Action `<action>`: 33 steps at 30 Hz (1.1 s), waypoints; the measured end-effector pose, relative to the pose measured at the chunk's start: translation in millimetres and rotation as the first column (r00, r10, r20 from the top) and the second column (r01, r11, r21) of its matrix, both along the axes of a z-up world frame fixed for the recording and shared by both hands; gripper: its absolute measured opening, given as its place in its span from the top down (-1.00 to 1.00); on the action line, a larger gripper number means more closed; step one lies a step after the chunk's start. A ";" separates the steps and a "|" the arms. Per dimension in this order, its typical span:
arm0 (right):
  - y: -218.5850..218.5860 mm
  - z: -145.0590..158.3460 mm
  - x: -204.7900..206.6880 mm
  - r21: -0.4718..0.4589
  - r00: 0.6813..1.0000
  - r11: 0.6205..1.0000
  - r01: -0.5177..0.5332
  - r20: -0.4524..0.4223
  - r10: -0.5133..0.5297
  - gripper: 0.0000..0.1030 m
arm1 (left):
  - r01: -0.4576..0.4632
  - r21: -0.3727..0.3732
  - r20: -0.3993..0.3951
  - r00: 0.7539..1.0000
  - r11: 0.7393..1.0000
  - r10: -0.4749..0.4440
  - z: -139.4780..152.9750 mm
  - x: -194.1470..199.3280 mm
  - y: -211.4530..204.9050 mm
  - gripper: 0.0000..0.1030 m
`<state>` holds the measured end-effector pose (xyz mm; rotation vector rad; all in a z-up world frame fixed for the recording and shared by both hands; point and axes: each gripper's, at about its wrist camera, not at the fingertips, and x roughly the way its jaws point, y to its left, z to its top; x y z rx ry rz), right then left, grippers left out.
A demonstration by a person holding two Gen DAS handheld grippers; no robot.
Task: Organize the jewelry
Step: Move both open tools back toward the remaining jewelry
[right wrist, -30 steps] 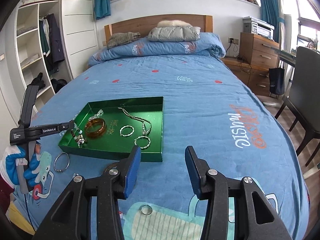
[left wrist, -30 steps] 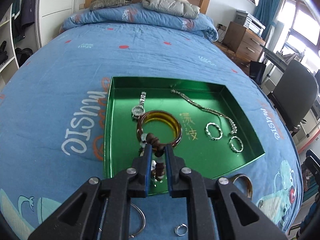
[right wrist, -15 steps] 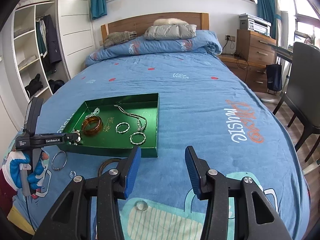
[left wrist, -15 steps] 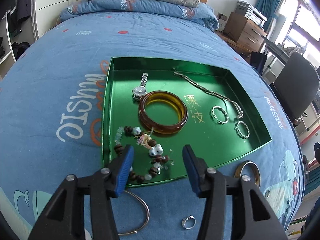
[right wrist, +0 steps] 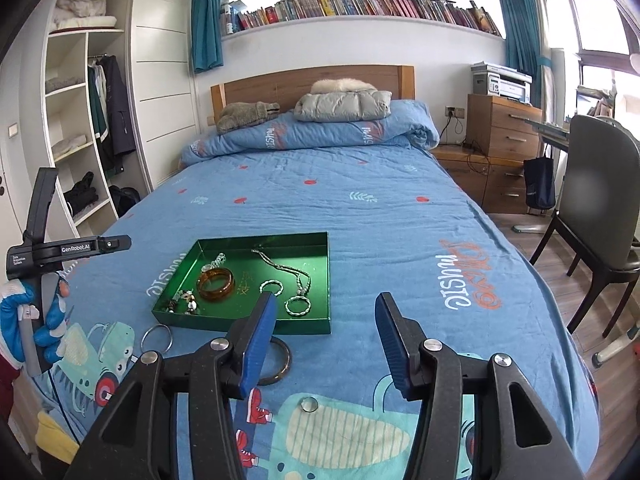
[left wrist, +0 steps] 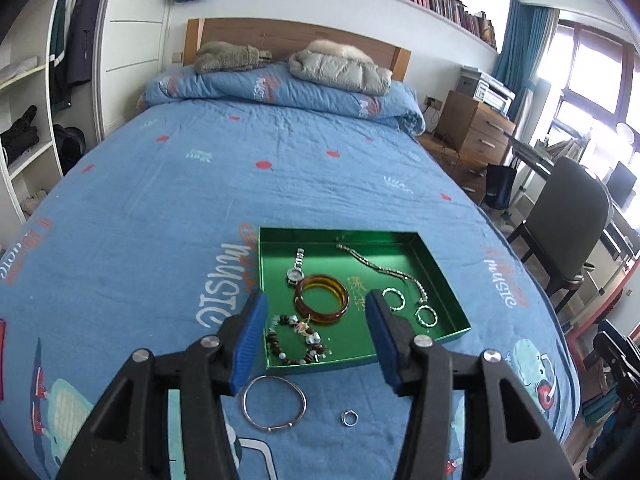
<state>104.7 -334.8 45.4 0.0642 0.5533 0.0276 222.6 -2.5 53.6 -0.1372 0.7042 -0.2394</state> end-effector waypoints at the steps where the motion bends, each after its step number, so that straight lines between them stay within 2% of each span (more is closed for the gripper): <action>1: 1.8 3.6 -4.5 0.001 1.000 1.000 -0.003 0.009 0.003 0.00 | -0.005 -0.014 0.009 1.000 1.000 0.005 7.6 -7.3 6.1 0.05; 11: 16.4 30.4 -51.1 0.006 0.996 1.000 -0.026 0.080 0.026 -0.02 | 0.037 -0.062 0.092 0.995 0.997 -0.031 56.0 -84.0 49.4 0.05; 17: 18.4 34.4 -69.0 -0.004 0.995 0.999 -0.034 0.095 0.034 -0.02 | 0.030 -0.078 0.113 0.993 0.996 -0.021 64.0 -113.4 65.8 0.05; 26: 6.3 19.7 -70.2 0.016 0.996 0.999 -0.028 0.080 0.027 -0.02 | 0.062 -0.066 0.066 0.996 0.996 -0.058 33.9 -128.4 44.4 0.05; 33: -3.0 -17.1 -53.1 0.046 0.999 0.998 -0.042 0.008 0.042 -0.02 | 0.055 -0.043 -0.007 0.998 0.998 -0.055 -8.9 -116.2 15.9 0.05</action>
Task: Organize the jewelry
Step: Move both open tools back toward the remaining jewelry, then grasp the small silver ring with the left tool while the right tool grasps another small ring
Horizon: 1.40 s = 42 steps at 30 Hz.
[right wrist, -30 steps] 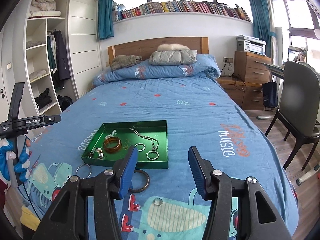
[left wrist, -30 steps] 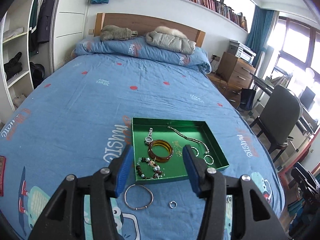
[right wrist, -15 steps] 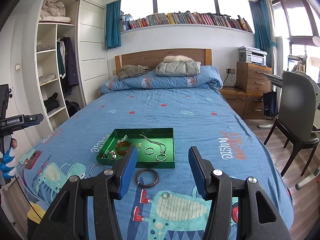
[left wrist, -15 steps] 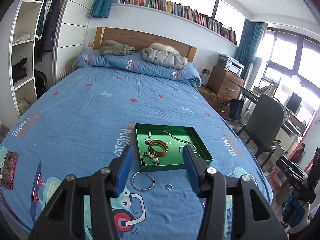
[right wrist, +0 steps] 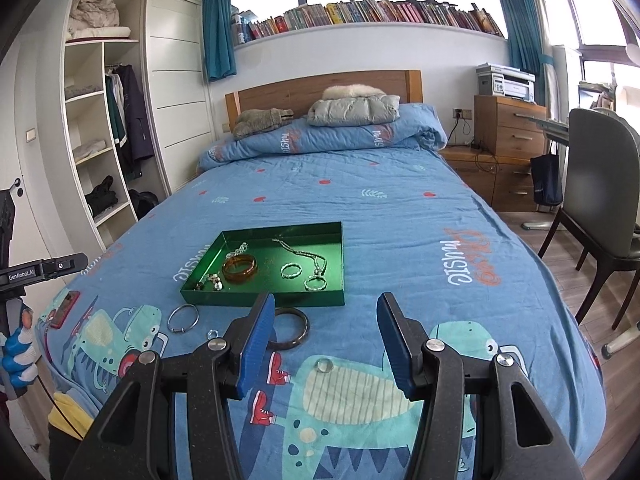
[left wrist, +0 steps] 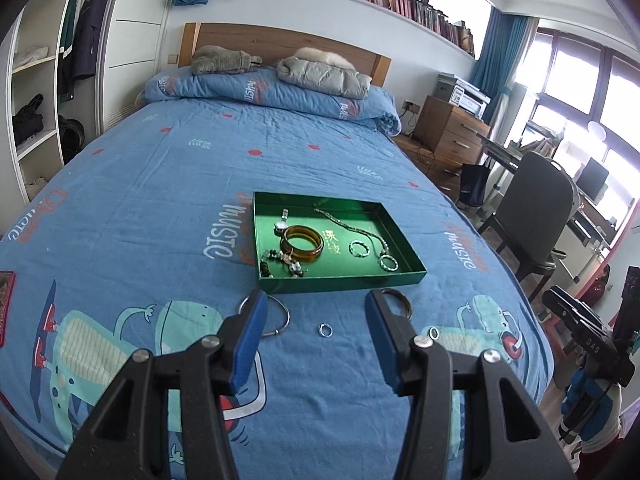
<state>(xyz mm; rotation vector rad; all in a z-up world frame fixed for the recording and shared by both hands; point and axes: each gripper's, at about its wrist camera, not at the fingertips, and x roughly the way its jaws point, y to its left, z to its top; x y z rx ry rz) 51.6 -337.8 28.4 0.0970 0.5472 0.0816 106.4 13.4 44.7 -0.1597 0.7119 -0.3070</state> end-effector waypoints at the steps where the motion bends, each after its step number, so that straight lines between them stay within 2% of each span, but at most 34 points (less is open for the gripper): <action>1: -1.2 -5.9 3.2 0.003 1.000 1.000 -0.004 -0.011 0.004 -0.02 | -0.003 0.003 -0.013 1.000 1.000 0.003 -7.4 2.9 -3.1 0.05; 7: -2.4 -43.9 23.8 0.010 0.996 0.999 -0.052 -0.078 0.053 -0.02 | -0.024 0.034 -0.075 0.997 0.999 0.027 -54.6 15.9 -24.5 0.05; 12: 1.1 -78.9 44.5 -0.003 0.983 0.994 -0.108 -0.149 0.107 -0.01 | 0.007 0.073 -0.125 0.992 0.997 0.002 -94.5 28.7 -49.0 0.05; 19: 8.6 -126.6 73.8 -0.006 0.950 0.982 -0.188 -0.253 0.180 0.16 | 0.070 0.136 -0.181 0.983 0.988 -0.045 -135.2 49.5 -83.4 0.06; 23: 8.1 -148.2 86.9 0.014 0.935 0.981 -0.195 -0.299 0.190 0.21 | 0.072 0.140 -0.206 0.978 0.987 -0.042 -149.4 63.3 -92.0 0.06; 30: 5.5 -167.1 94.8 0.048 0.928 0.980 -0.195 -0.316 0.200 0.21 | 0.059 0.167 -0.225 0.974 0.984 -0.020 -165.1 85.9 -97.2 0.08; 33: 6.1 -167.6 96.1 0.045 0.929 0.979 -0.198 -0.311 0.202 0.23 | 0.059 0.169 -0.235 0.972 0.984 -0.018 -172.0 93.6 -99.7 0.20; 42: 8.9 -169.5 99.8 0.029 0.930 0.978 -0.206 -0.304 0.205 0.46 | 0.077 0.195 -0.214 0.976 0.978 -0.034 -176.5 97.6 -108.1 0.48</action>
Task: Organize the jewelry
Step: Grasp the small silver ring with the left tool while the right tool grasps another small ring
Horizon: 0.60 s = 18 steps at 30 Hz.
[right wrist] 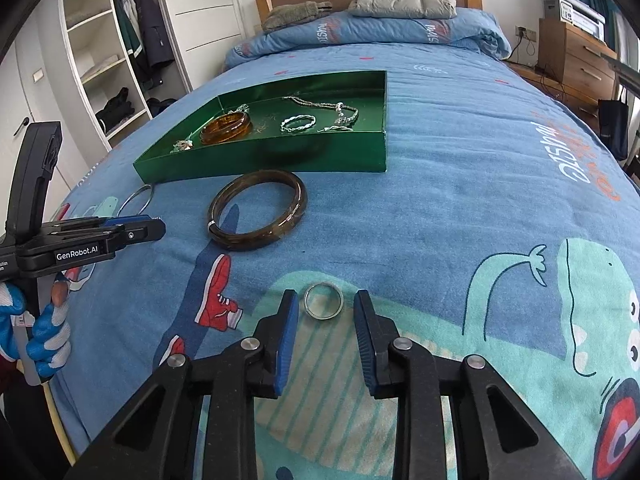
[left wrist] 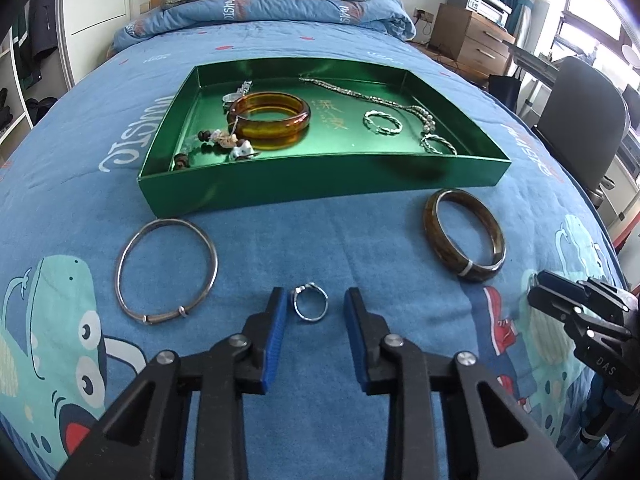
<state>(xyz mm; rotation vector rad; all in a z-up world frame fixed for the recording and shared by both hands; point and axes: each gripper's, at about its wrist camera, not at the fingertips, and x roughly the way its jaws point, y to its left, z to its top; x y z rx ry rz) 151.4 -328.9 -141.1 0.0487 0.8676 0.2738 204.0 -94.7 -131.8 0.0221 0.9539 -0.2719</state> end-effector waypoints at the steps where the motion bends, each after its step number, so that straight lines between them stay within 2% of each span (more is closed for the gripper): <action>1: 0.7 -0.6 0.6 -0.004 1.000 1.000 -0.003 0.000 0.003 0.48 | 0.005 0.007 0.004 1.000 1.000 -0.005 -0.2 -0.9 -1.6 0.52; 7: 5.9 -3.0 2.0 -0.028 1.000 1.000 -0.014 0.004 0.014 0.55 | 0.017 0.007 0.008 1.000 1.000 -0.017 -1.0 -2.4 -4.5 0.65; 18: 10.4 3.0 -2.1 -0.049 1.000 0.999 -0.016 0.023 0.017 0.61 | 0.028 -0.018 0.019 0.999 0.999 -0.028 11.1 -8.3 0.4 0.66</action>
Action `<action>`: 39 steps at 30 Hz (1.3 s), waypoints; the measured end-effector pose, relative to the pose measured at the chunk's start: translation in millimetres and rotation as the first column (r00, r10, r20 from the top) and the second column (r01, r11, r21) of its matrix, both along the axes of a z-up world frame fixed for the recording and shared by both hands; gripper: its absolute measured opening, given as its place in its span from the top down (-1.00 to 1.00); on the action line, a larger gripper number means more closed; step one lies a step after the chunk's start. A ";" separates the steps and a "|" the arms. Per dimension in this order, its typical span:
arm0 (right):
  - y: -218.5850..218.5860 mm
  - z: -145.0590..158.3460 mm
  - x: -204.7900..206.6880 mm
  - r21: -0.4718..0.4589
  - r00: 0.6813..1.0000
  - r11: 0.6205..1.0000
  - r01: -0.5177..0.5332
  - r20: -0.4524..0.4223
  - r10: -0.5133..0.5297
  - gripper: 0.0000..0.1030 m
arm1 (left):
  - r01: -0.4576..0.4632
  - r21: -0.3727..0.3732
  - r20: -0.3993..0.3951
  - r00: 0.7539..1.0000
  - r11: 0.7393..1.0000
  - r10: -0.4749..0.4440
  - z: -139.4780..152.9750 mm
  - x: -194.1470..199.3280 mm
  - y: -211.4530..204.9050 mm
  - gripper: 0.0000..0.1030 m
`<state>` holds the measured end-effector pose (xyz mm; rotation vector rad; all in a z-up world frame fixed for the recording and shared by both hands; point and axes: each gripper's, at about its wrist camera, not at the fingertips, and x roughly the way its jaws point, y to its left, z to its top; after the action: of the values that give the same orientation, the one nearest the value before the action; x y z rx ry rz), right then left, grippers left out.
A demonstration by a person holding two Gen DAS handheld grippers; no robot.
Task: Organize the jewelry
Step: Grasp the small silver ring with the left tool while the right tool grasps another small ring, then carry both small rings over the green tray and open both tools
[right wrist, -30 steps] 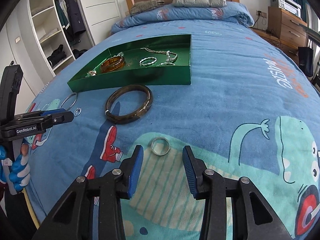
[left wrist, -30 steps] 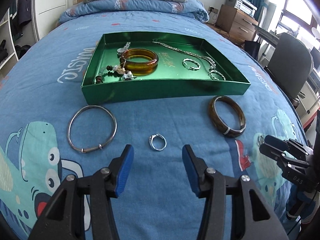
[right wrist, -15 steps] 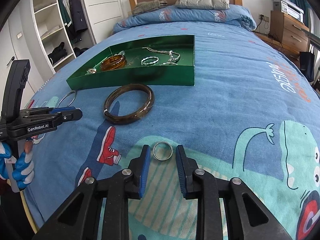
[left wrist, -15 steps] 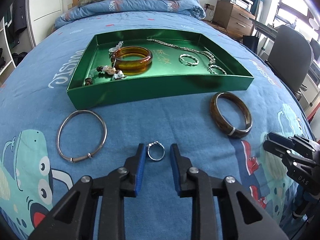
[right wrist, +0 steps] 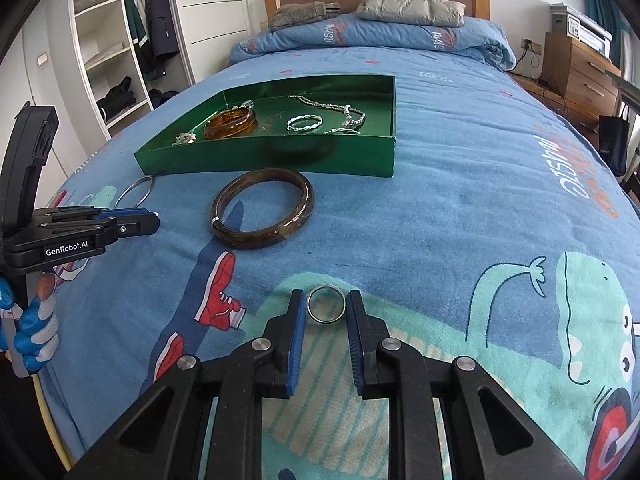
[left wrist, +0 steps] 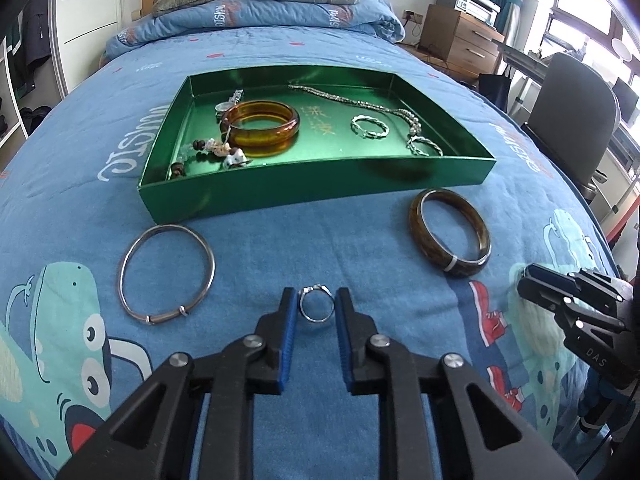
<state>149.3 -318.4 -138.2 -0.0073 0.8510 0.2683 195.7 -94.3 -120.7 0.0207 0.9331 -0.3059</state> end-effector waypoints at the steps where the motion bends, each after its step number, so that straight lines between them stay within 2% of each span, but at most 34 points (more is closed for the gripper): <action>1: 0.0 3.0 -1.0 0.000 1.000 1.000 0.001 0.007 -0.001 0.61 | 0.002 -0.006 0.006 1.000 1.000 -0.002 2.8 -0.3 0.7 0.66; 10: 5.0 48.5 9.6 -0.005 0.995 1.000 -0.012 0.100 0.012 0.61 | 0.035 -0.055 0.073 0.997 0.998 -0.031 41.2 7.7 5.2 0.66; 18: 16.6 72.4 66.5 -0.005 0.992 1.000 -0.027 0.121 0.027 0.61 | 0.053 -0.065 0.108 0.993 0.996 -0.046 67.1 54.2 -12.7 0.66; 23: 23.6 64.9 113.8 0.010 0.997 0.999 -0.044 0.065 0.043 0.61 | 0.064 -0.029 0.063 0.996 0.998 -0.062 57.2 90.5 -33.7 0.66; 29: 30.4 37.9 155.4 -0.044 0.998 0.998 -0.047 -0.038 0.045 0.61 | 0.064 -0.003 -0.006 0.998 0.998 -0.064 33.6 118.3 -46.7 0.66; 33: 29.9 24.1 166.1 -0.063 0.996 0.997 -0.041 -0.078 0.036 0.61 | 0.050 0.027 -0.031 0.998 0.998 -0.049 18.6 127.6 -50.5 0.65; 39: 26.7 19.6 168.6 -0.075 0.996 0.996 -0.041 -0.085 0.035 0.61 | 0.034 0.048 -0.038 0.999 0.998 -0.032 5.6 131.9 -49.9 0.65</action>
<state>317.9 -291.7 -118.6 -0.0840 0.9447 0.2730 327.6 -144.2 -115.1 0.0757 0.9780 -0.3146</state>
